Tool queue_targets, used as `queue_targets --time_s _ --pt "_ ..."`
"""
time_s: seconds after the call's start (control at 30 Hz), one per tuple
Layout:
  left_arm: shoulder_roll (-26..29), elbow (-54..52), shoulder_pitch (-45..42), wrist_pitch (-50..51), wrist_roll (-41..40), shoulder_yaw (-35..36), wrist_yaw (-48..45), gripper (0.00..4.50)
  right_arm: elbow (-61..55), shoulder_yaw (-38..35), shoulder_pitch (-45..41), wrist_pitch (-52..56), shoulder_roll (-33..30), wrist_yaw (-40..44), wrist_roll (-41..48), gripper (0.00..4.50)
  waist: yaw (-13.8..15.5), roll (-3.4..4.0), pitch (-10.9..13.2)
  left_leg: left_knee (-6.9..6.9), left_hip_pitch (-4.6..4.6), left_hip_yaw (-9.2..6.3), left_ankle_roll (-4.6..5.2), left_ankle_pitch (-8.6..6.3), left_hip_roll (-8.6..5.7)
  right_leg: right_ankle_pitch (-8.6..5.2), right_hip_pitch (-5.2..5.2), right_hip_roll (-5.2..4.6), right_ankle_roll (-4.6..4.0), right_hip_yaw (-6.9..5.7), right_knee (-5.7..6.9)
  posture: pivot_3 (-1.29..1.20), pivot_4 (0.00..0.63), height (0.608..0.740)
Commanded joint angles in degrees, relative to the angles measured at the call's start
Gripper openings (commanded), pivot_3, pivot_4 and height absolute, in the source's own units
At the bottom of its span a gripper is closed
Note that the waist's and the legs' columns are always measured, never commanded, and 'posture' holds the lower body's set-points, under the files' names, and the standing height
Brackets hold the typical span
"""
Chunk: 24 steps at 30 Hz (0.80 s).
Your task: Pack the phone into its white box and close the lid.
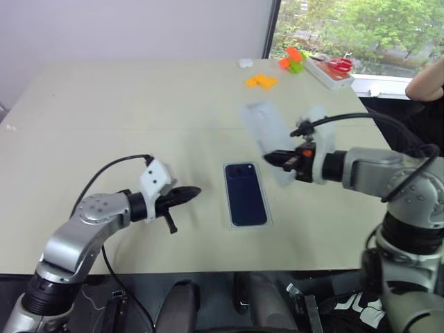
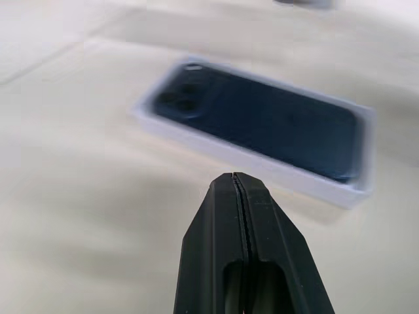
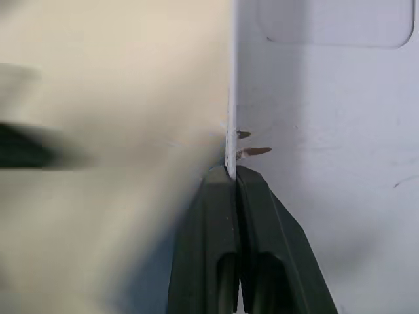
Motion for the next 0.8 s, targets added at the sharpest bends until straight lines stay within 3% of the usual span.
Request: queue_targets --time_s 0.03,0.17,0.3,0.37,0.57,0.7,0.8 --pt "1.0 2.8 -0.6 -1.1 0.4 5.2 1.1 0.0 1.4 -3.9 0.2 0.4 11.4 -7.8 14.2 0.05 0.0 0.0 0.0 -0.01 0.02 -0.01 0.01 0.0 0.07 0.0 0.01 0.05 -0.01 0.0 0.0 0.0 0.15 0.74" --pt "1.7 5.9 -1.7 -1.8 0.8 7.8 1.5 0.0 8.6 -4.0 1.7 0.2 22.2 -23.5 26.4 0.05 -0.1 0.04 0.0 -0.01 0.01 0.05 0.0 0.0 0.26 0.25 -0.07 0.17 -0.44 0.02 0.02 0.0 0.15 0.74" --pt "2.6 6.8 -1.3 -1.8 1.1 9.4 1.5 0.0 14.9 10.2 7.9 -17.0 21.1 -48.3 53.7 0.05 -0.3 0.05 0.0 0.0 0.02 0.07 0.0 0.0 0.26 0.29 -0.06 0.13 -0.52 0.02 -0.01 0.0 0.15 0.74" --pt "2.5 6.3 -0.9 -1.5 1.1 9.4 1.5 0.0 15.7 14.4 10.6 -24.3 22.5 -56.3 60.1 0.05 -0.5 0.07 0.0 -0.01 -0.02 0.12 0.01 0.0 0.25 0.28 -0.1 0.12 -0.51 0.1 -0.04 0.0 0.15 0.74" --pt "1.9 4.1 -0.4 -0.3 0.7 8.1 2.0 0.0 15.9 15.6 16.7 -33.0 28.6 -71.8 60.9 0.05 -0.8 0.06 0.0 -0.05 -0.03 0.13 0.01 -0.01 0.37 0.17 -0.13 0.21 -0.31 0.17 -0.06 0.0 0.15 0.74" --pt "1.5 3.2 -0.4 0.1 0.8 7.0 1.9 0.0 15.0 15.1 17.3 -34.2 29.0 -74.9 60.9 0.05 -1.0 0.06 0.0 -0.03 -0.01 0.09 0.01 -0.01 0.37 0.09 -0.12 0.2 -0.44 0.19 -0.07 0.0 0.15 0.74" --pt "0.0 2.7 -1.1 0.8 0.5 5.0 2.0 0.0 13.6 13.8 16.7 -34.6 26.1 -75.0 60.9 0.99 -1.2 0.08 0.0 -0.04 0.02 0.08 0.01 -0.01 0.4 0.06 -0.12 0.25 -0.49 0.2 -0.06 0.0 0.15 0.74"
